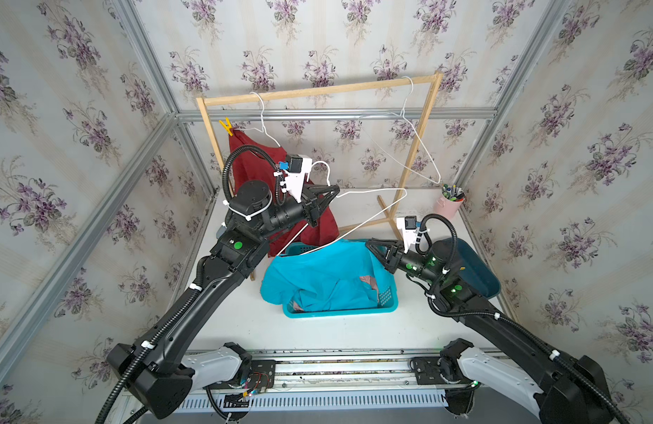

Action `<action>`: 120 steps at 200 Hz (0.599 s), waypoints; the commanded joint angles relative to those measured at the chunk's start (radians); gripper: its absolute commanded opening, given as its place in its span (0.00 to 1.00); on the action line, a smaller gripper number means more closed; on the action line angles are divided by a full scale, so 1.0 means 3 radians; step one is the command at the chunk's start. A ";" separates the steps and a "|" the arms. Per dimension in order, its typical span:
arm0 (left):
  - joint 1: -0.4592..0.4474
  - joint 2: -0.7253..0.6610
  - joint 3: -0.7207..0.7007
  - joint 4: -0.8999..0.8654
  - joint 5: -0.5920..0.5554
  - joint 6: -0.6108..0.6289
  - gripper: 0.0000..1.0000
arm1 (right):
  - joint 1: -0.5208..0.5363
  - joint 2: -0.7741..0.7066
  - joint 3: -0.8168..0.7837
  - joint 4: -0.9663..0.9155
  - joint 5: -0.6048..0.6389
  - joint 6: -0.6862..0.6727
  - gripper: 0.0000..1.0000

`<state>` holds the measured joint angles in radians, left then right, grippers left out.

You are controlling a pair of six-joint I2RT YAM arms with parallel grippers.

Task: Remove the clothespins securing t-shirts to the hanger
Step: Remove the T-shirt from the hanger.

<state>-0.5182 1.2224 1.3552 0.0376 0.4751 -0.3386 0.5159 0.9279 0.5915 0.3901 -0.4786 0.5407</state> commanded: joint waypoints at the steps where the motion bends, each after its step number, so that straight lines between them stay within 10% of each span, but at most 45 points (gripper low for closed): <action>1: -0.0001 0.0003 0.0012 0.0167 -0.0025 -0.0039 0.00 | -0.0019 -0.0182 0.0067 -0.0663 0.0466 -0.0373 0.00; 35: 0.0000 0.0057 0.0075 0.0193 0.0034 -0.0092 0.00 | -0.0033 -0.0289 0.0067 -0.0789 0.0326 -0.0506 0.00; 73: -0.0001 0.0036 0.0172 0.0110 -0.0168 -0.0004 0.00 | 0.0153 -0.0100 0.0044 -0.0519 -0.0082 -0.0584 0.48; 120: 0.0115 -0.0345 0.0137 -0.0502 -0.0841 0.0424 0.00 | 0.1140 0.0371 0.0653 -0.1517 0.0698 -0.1790 0.66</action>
<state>-0.5007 1.1652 1.4147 -0.0414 0.3302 -0.2913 0.7658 0.9798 0.7269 0.0822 -0.3992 0.2058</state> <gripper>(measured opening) 0.068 0.656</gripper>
